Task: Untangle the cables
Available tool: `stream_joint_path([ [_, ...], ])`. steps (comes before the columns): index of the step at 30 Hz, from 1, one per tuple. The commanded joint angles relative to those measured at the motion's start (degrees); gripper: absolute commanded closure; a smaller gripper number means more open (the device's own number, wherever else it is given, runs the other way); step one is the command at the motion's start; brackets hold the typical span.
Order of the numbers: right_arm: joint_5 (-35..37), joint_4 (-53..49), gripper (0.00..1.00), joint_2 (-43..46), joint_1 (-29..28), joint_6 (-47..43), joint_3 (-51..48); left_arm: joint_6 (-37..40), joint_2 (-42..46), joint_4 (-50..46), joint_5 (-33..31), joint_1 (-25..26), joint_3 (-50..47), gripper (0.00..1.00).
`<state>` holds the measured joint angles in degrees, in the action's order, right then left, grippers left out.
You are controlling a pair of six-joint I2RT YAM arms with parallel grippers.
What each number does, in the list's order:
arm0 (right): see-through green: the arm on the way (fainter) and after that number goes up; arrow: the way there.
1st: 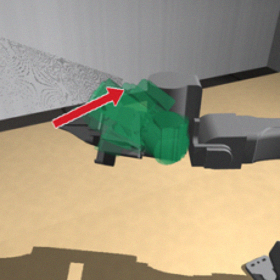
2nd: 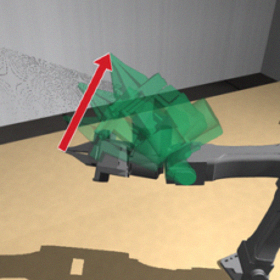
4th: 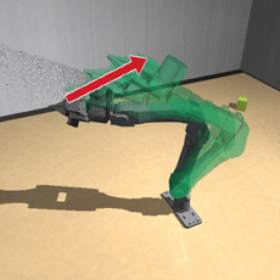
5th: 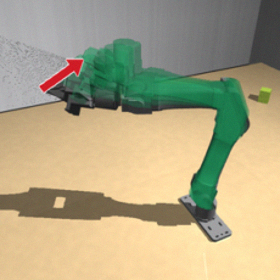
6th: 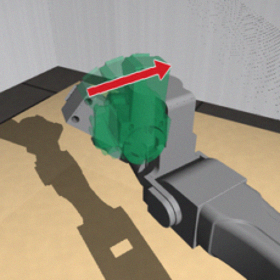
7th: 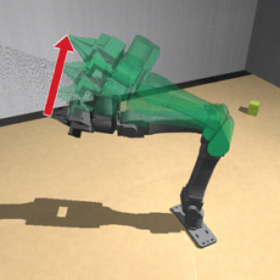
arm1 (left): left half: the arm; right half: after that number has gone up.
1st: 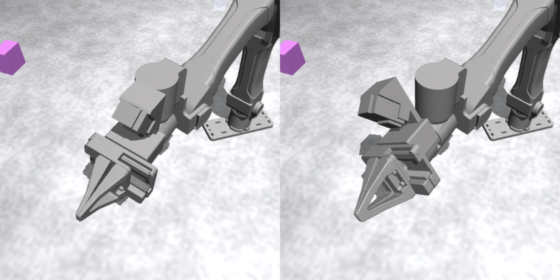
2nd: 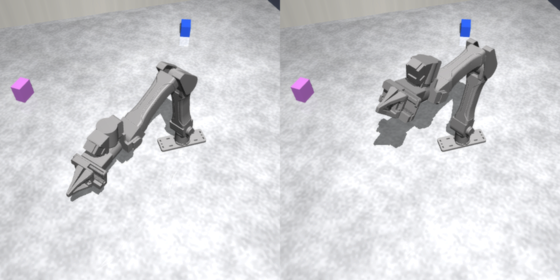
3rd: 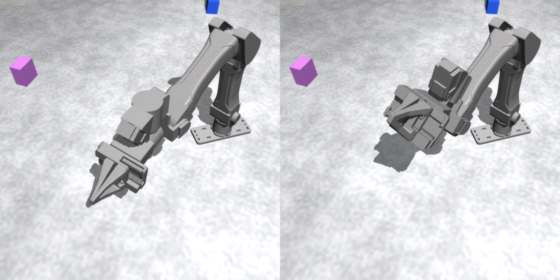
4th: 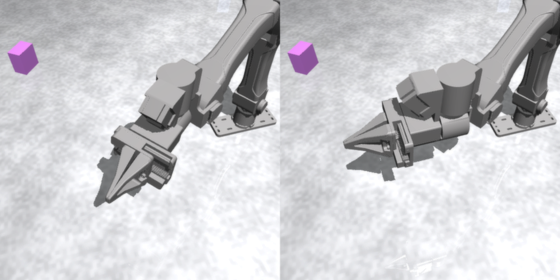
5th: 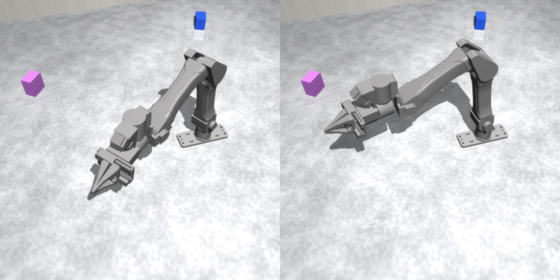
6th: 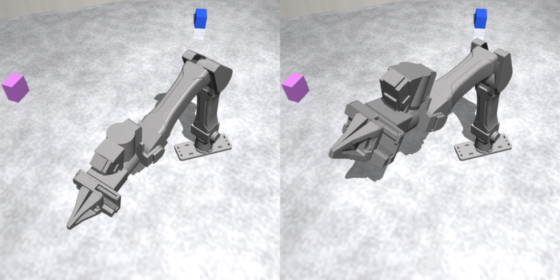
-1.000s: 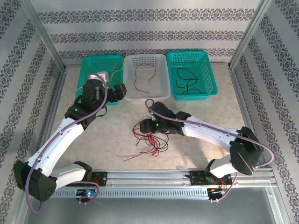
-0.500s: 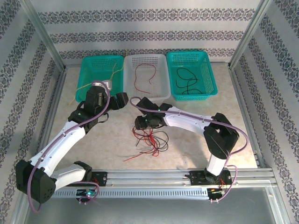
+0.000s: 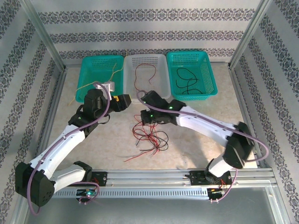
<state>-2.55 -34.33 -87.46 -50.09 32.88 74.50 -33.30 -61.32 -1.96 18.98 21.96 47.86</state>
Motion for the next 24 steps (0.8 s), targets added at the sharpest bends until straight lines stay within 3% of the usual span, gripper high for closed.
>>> stream_joint_path([
  [1, -1.0, 2.1, 1.00, 7.8, 0.9, -0.4, -1.4, -3.0, 1.5, 13.1, 9.3, 0.2, -2.0, 0.30],
  [6, -2.8, 6.9, 1.00, 16.7, 4.0, 2.0, -4.1, -2.0, 3.0, 21.5, 14.4, 2.6, -3.2, 0.22],
  [12, -10.4, 12.3, 1.00, 23.0, 10.5, 4.7, -8.5, 3.9, 2.6, 16.7, 15.2, 5.1, -0.3, 0.21],
  [16, -13.5, 16.3, 1.00, 25.9, 11.7, 6.7, -10.1, 5.2, 0.4, 15.5, 14.9, 7.7, 1.1, 0.21],
  [24, -13.1, 17.2, 1.00, 29.1, 11.8, 7.4, -10.7, 6.9, -3.2, 15.8, 11.8, 10.8, 3.4, 0.34],
])
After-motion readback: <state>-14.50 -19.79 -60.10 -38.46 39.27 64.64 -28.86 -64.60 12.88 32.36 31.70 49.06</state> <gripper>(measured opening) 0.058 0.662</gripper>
